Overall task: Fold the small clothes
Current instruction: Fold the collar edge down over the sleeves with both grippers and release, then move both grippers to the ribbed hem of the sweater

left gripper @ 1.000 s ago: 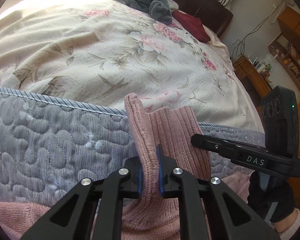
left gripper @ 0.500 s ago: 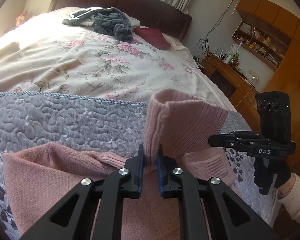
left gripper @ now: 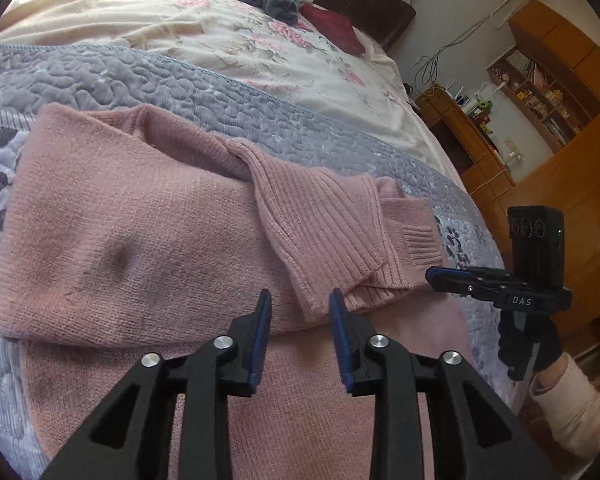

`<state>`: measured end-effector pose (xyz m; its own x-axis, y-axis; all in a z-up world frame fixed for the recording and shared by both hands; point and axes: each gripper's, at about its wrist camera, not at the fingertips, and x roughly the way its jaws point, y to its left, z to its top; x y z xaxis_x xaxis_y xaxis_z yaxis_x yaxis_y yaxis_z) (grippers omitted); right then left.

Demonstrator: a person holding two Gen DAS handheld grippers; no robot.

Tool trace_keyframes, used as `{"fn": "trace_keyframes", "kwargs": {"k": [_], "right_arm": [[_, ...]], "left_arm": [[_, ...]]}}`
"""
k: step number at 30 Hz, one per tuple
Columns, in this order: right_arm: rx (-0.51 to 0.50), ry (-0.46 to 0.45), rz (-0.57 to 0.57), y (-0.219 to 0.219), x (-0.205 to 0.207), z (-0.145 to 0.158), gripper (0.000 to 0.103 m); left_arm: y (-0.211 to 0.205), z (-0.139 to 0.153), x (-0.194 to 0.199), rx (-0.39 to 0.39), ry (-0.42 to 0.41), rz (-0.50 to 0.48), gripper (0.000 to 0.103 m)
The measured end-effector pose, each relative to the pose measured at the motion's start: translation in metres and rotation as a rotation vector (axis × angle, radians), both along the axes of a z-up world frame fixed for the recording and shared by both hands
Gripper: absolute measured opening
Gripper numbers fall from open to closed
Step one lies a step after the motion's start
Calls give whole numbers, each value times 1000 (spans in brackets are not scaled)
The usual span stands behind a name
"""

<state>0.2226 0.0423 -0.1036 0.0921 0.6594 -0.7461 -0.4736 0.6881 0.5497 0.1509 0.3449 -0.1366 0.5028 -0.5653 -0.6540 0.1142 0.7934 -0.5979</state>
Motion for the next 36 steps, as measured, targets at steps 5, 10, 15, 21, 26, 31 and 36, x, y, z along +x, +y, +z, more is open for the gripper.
{"fn": "trace_keyframes", "kwargs": {"k": [5,10,15,21,26,31,36], "right_arm": [[34,122,-87,17,18,-13,39],[42,191,-102,32,29,-30,7],[-38,92,-95,15,24,-7,7],[-119,125,-82,12,19,-34,6],[-118,118,-107,11,14,-37,10],[-122,37,-127,-15,-24,5,25],[-139,-37,-152,-57,-111,42,37]], "left_arm": [[-14,-4,20,-50,65,36,47],[-31,-21,34,-11,137,36,9],[-27,-7,31,72,83,6,8],[-29,-19,28,196,96,-52,8],[-28,-19,25,208,112,-19,13],[-29,16,-18,316,81,24,39],[-19,50,-113,396,42,79,49]]}}
